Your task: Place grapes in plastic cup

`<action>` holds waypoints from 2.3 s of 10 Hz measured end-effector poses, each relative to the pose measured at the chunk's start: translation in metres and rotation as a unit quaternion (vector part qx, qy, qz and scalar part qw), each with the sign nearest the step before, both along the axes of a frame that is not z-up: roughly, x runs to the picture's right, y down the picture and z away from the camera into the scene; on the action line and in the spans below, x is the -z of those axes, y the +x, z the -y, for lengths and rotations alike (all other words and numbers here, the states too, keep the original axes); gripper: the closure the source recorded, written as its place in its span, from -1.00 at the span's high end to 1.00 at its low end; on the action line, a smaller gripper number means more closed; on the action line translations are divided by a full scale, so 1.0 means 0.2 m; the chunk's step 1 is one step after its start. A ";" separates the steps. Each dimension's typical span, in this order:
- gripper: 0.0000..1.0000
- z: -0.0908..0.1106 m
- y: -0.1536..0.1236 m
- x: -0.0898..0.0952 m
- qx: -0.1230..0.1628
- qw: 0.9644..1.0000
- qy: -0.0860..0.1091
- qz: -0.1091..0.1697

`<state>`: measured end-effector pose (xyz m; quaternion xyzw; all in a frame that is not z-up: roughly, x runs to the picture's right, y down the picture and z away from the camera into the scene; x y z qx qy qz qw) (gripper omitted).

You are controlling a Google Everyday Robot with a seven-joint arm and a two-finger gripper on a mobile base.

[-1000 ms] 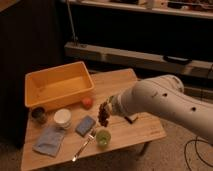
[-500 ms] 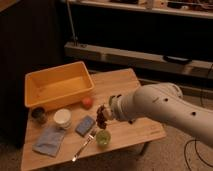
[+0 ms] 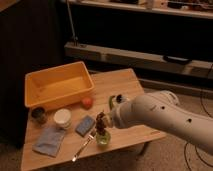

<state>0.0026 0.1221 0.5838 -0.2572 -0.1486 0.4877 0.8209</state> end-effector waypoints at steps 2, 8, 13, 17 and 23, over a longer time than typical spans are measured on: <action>-1.00 -0.06 0.00 -0.03 0.004 1.000 -0.005 0.000; -1.00 -0.16 0.00 -0.14 -0.006 1.000 -0.021 0.009; -1.00 -0.23 0.01 -0.18 -0.013 0.999 -0.028 0.013; -0.70 -0.27 -0.02 -0.23 -0.017 0.999 -0.038 0.014; 0.43 -0.28 -0.02 -0.28 -0.025 0.998 -0.052 0.015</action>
